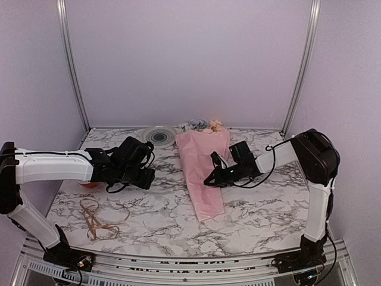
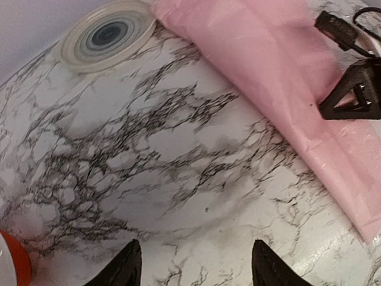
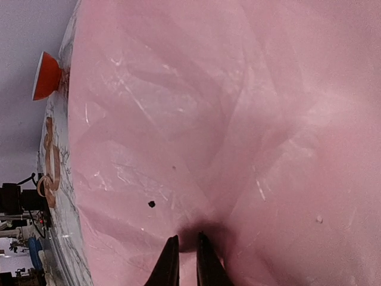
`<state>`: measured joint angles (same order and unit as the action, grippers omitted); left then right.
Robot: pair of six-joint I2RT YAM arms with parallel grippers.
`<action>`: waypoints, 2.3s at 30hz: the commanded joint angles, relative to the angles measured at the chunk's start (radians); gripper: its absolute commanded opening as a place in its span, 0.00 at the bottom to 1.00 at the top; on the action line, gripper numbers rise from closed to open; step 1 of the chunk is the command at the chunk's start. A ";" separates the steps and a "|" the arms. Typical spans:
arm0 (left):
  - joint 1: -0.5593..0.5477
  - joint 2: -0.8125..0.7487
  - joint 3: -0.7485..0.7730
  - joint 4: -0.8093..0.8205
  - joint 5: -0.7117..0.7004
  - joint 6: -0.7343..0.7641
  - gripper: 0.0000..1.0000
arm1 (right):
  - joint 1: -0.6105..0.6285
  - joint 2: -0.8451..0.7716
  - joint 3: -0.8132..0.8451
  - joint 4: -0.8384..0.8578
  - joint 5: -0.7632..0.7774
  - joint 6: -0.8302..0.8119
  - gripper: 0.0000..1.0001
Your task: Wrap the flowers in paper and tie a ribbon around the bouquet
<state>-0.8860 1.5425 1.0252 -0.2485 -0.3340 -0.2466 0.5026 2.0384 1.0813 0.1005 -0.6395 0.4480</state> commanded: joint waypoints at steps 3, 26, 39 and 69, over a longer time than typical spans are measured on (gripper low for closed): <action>0.106 -0.121 -0.153 -0.209 -0.058 -0.216 0.66 | 0.001 0.002 0.001 -0.177 0.189 -0.040 0.12; 0.427 -0.343 -0.356 -0.382 0.285 -0.323 0.67 | 0.034 -0.007 0.052 -0.331 0.336 -0.084 0.13; 0.526 -0.290 -0.339 -0.401 0.337 -0.343 0.65 | 0.057 -0.032 0.061 -0.353 0.399 -0.094 0.14; 0.152 0.085 -0.164 -0.353 0.320 -0.349 0.50 | 0.064 -0.067 0.031 -0.343 0.432 -0.075 0.14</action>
<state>-0.7219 1.5818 0.8536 -0.5404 0.0307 -0.6155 0.5694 1.9553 1.1343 -0.1421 -0.2810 0.3668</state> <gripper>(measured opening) 0.509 0.139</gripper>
